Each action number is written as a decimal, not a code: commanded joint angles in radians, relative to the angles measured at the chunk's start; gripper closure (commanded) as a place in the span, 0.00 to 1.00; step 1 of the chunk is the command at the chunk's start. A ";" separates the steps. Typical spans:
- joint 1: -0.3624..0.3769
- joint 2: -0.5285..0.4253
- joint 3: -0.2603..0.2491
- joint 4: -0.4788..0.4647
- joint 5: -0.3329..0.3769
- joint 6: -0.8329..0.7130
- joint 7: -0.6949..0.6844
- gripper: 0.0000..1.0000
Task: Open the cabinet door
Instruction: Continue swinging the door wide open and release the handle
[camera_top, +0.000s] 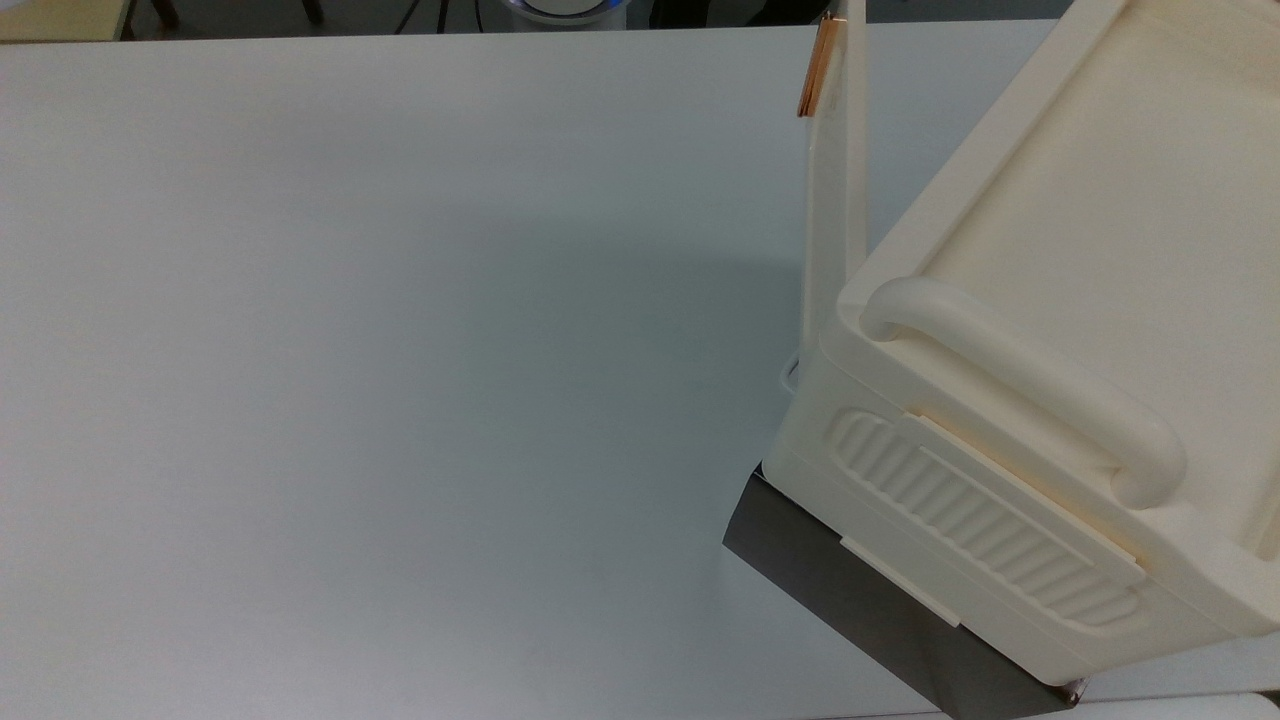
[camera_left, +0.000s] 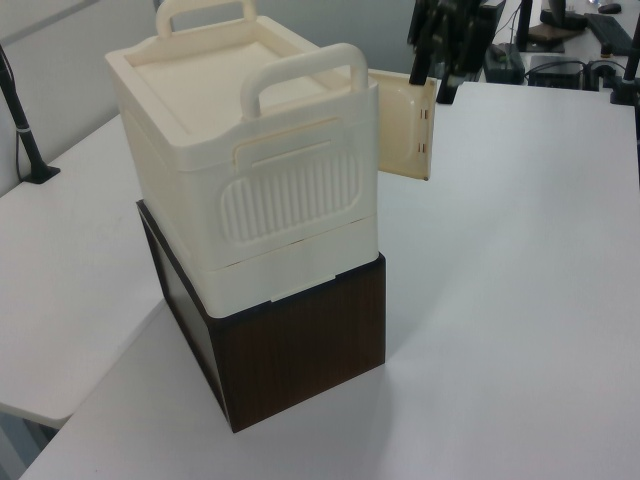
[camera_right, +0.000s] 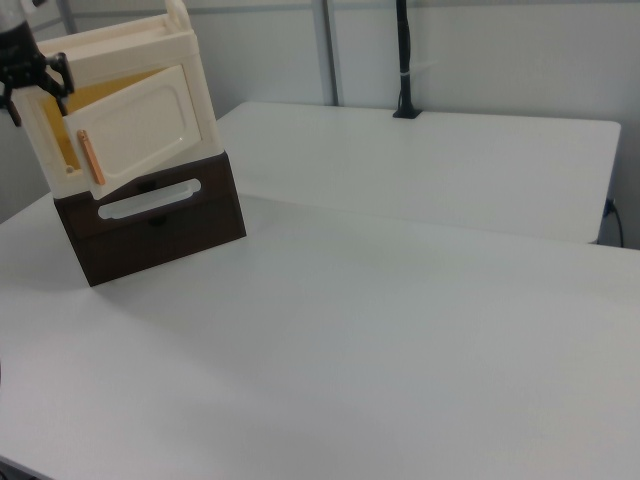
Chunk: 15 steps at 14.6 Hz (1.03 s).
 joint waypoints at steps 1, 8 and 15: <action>-0.036 0.010 -0.012 -0.014 0.001 0.012 0.006 0.20; -0.213 0.000 -0.035 -0.017 -0.022 -0.094 0.062 0.05; -0.276 -0.016 -0.041 -0.106 -0.152 -0.106 0.246 0.00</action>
